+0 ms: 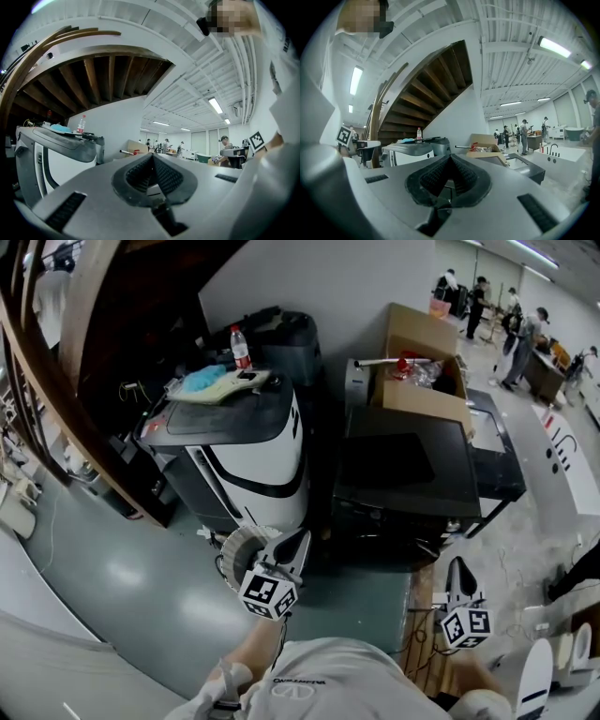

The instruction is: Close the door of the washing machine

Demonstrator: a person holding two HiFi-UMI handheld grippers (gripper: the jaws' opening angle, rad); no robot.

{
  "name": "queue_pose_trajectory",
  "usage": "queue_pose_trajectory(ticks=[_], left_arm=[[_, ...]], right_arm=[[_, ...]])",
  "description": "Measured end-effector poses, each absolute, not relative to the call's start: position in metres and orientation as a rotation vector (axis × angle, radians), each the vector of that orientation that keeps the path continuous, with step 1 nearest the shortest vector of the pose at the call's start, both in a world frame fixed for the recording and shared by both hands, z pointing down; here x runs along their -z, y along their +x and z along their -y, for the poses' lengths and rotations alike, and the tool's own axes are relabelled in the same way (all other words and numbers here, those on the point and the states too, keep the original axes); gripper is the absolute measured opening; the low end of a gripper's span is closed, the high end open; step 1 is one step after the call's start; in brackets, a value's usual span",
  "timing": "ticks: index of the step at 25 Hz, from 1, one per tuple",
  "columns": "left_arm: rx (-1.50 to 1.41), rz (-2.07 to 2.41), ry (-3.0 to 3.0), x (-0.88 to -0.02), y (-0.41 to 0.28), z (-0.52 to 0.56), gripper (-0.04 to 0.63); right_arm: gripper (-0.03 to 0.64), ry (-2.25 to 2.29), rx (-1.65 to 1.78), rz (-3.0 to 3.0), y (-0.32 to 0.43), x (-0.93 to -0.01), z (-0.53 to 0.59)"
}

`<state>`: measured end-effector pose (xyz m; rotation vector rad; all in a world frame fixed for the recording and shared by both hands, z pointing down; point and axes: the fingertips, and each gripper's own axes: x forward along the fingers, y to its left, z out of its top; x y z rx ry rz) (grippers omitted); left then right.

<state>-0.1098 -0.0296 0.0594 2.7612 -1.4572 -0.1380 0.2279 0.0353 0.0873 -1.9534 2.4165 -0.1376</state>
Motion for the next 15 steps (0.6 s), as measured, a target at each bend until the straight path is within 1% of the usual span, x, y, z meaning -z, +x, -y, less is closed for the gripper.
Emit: queue_pose_trajectory(ticks=[15], left_arm=[[0.130,1.455,2.768,-0.0575,-0.1060,0.0231,0.003]], right_arm=[[0.009,-1.943,0.145,-2.420,0.2275,-0.0887,-0.0373]])
